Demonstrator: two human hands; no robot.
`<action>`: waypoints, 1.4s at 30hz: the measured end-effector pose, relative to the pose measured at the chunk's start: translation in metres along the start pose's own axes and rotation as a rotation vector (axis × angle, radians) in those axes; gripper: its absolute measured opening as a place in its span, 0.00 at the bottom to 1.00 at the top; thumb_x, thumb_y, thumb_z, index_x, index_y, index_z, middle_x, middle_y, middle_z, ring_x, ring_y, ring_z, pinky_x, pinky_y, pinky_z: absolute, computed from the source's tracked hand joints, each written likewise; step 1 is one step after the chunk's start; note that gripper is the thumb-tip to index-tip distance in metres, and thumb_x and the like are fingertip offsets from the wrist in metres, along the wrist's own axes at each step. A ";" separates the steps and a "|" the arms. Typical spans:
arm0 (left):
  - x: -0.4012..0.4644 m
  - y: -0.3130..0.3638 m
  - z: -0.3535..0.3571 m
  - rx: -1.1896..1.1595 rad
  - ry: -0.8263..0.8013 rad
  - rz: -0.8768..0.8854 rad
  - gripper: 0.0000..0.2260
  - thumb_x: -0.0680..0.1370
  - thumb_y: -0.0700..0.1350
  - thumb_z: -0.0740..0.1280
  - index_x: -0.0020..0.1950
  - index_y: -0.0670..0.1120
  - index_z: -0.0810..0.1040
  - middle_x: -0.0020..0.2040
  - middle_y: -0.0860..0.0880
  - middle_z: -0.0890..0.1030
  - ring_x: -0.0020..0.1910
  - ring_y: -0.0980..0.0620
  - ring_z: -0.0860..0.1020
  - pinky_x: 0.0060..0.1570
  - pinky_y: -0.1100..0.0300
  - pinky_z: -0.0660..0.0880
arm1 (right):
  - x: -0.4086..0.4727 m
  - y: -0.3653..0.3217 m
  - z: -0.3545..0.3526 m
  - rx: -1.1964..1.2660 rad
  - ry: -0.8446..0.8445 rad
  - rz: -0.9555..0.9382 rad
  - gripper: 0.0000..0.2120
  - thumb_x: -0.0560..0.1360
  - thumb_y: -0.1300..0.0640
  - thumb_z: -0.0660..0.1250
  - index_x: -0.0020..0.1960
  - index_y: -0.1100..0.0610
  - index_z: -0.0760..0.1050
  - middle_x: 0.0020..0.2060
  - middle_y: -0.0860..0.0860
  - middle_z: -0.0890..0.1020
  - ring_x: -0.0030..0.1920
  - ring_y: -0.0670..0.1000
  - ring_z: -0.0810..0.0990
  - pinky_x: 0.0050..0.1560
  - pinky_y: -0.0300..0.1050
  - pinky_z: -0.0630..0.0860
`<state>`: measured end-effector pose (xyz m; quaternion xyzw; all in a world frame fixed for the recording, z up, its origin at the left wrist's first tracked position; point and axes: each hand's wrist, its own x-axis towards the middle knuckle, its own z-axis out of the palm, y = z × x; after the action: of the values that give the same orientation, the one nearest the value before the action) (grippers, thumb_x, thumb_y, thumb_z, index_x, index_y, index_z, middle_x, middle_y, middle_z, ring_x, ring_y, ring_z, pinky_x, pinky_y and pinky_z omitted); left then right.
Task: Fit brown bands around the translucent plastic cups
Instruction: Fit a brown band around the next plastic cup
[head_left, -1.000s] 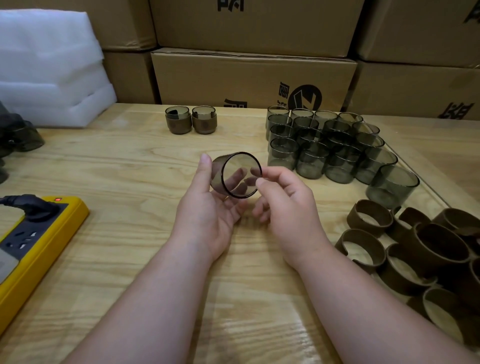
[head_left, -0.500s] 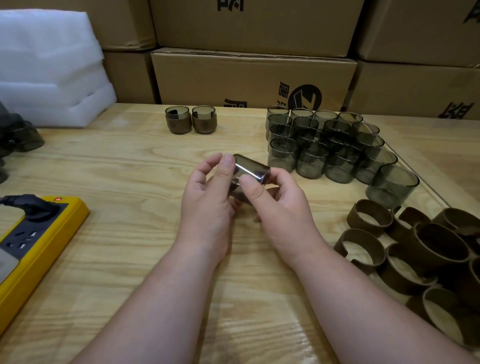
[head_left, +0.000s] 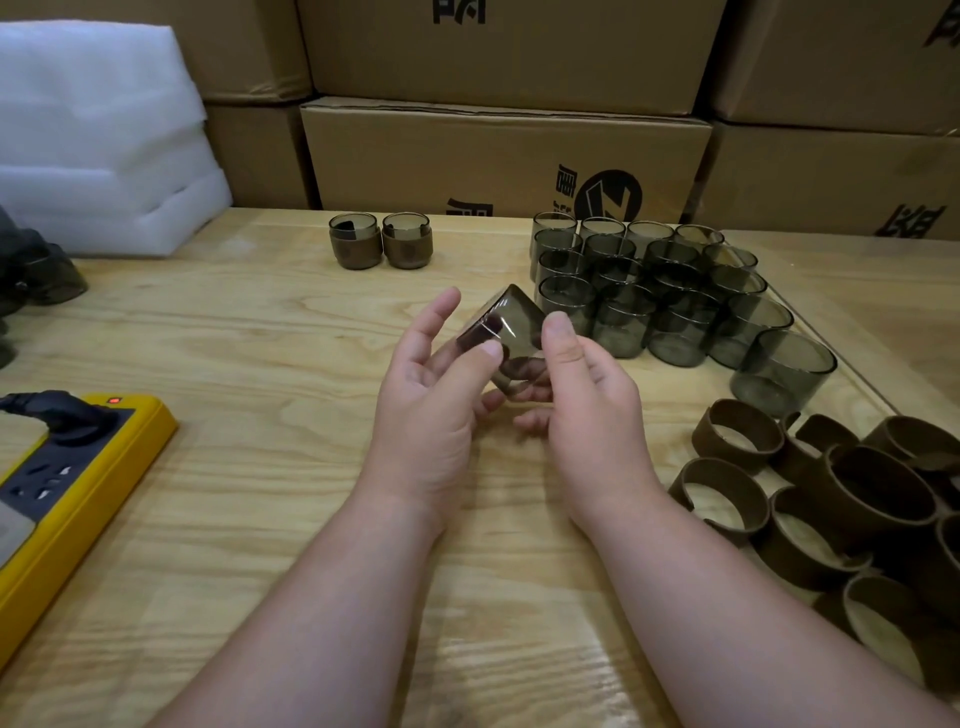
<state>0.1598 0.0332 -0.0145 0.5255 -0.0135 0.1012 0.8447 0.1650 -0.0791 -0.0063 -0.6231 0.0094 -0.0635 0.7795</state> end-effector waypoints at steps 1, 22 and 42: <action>0.000 0.000 0.000 0.015 0.011 0.015 0.25 0.72 0.43 0.71 0.69 0.55 0.74 0.57 0.48 0.87 0.51 0.51 0.83 0.51 0.53 0.78 | 0.000 0.001 0.000 -0.008 0.003 0.005 0.27 0.74 0.33 0.68 0.57 0.56 0.82 0.42 0.52 0.86 0.42 0.51 0.84 0.36 0.43 0.79; -0.002 -0.004 -0.001 0.163 0.026 0.079 0.28 0.71 0.40 0.77 0.67 0.57 0.73 0.53 0.57 0.86 0.54 0.55 0.85 0.52 0.56 0.83 | 0.008 -0.007 -0.010 0.369 -0.113 0.162 0.19 0.84 0.49 0.58 0.73 0.53 0.68 0.54 0.56 0.87 0.48 0.51 0.87 0.37 0.43 0.80; -0.003 -0.001 0.000 0.286 0.094 0.217 0.28 0.70 0.46 0.75 0.63 0.68 0.71 0.63 0.51 0.80 0.60 0.54 0.82 0.46 0.65 0.79 | 0.003 -0.009 -0.006 0.531 -0.132 0.249 0.31 0.70 0.43 0.68 0.70 0.54 0.71 0.62 0.59 0.83 0.53 0.56 0.84 0.54 0.55 0.78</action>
<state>0.1571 0.0322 -0.0154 0.6306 -0.0161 0.2169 0.7450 0.1667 -0.0868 0.0012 -0.3941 0.0181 0.0732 0.9160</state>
